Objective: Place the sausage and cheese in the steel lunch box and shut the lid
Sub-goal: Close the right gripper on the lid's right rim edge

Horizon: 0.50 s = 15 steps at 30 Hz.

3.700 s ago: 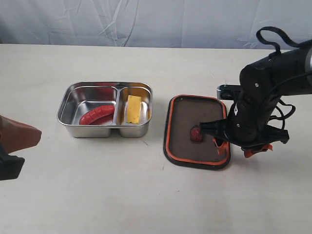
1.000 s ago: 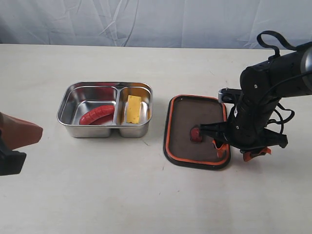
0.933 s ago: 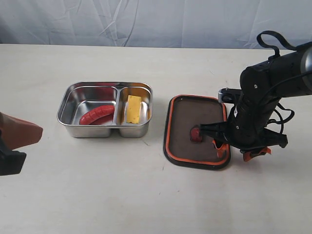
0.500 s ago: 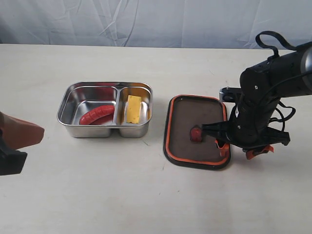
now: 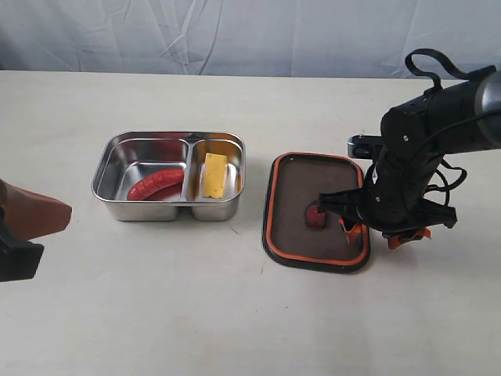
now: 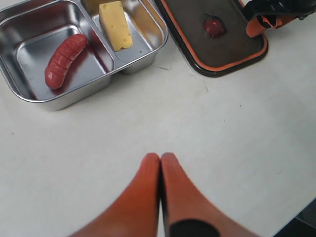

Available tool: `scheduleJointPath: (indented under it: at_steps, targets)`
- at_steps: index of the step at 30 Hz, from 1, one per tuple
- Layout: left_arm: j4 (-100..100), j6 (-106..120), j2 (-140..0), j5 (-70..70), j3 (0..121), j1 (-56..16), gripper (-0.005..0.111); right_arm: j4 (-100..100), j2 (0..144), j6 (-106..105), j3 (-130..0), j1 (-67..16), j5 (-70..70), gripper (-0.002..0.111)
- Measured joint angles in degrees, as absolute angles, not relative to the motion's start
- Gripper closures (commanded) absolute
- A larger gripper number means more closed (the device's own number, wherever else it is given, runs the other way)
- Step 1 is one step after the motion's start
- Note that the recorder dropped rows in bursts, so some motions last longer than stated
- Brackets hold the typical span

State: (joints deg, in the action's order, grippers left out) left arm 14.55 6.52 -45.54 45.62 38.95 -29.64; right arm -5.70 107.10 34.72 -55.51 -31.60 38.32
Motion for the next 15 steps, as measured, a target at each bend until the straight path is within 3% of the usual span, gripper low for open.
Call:
scheduleJointPath:
  at_steps: [6, 12, 15]
  targets:
    - [14.6, 6.5, -45.5, 45.6, 39.0, -29.6, 0.106, -5.7, 107.6, 34.7, -55.5, -31.6, 38.7, 0.082]
    - [14.6, 6.5, -45.5, 45.6, 39.0, -29.6, 0.106, -5.6, 108.6, 34.7, -55.5, -31.6, 39.1, 0.086]
    - [14.6, 6.5, -45.5, 45.6, 39.0, -29.6, 0.106, -5.3, 109.1, 34.6, -55.6, -31.6, 39.7, 0.102]
